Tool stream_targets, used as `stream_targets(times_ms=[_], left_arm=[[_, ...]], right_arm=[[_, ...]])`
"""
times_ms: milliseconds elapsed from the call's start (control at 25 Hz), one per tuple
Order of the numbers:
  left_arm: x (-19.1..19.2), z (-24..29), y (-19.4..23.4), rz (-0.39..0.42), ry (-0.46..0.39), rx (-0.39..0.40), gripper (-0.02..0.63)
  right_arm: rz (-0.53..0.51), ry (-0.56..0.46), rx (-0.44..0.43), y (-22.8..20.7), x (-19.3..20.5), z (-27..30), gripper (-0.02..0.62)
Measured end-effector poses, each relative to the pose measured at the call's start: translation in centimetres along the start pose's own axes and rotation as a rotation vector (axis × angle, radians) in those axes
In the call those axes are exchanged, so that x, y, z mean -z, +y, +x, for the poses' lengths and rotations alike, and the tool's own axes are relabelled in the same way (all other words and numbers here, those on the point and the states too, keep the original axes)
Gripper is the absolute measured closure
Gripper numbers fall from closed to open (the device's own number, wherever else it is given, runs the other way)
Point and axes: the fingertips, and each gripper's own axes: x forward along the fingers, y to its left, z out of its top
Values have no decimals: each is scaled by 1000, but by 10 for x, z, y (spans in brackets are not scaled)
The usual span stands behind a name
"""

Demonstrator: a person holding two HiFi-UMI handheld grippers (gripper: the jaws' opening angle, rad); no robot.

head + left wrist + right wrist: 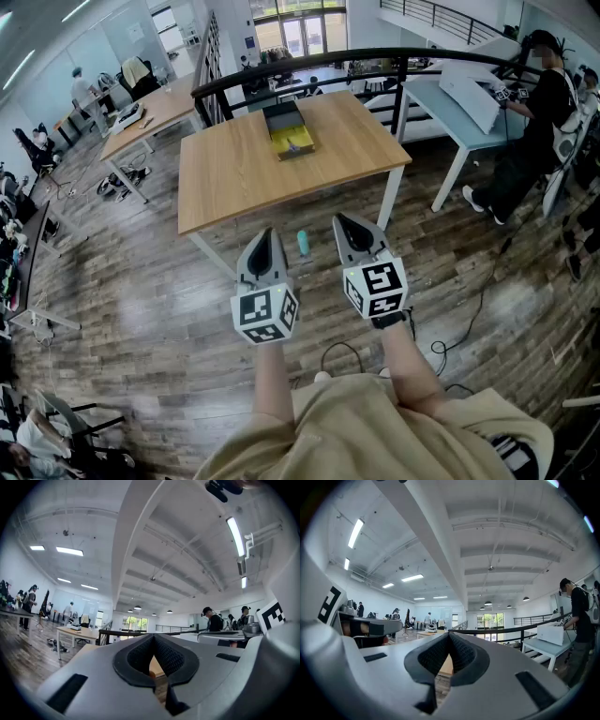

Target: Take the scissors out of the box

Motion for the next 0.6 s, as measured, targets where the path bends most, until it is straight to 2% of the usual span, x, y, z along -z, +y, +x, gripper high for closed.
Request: stream_targets(times_ms=[160,360,600], left_arm=[[5,1,21,-29,-6,6,595],[14,-5,34,-34,3,51,595],[16,3,58,-43,3,57,595]], right_arm=[[3,5,3,16,7,16,588],[163,-64,-40,32,11,21,588],[158,-46,-57,53,16,51,588]])
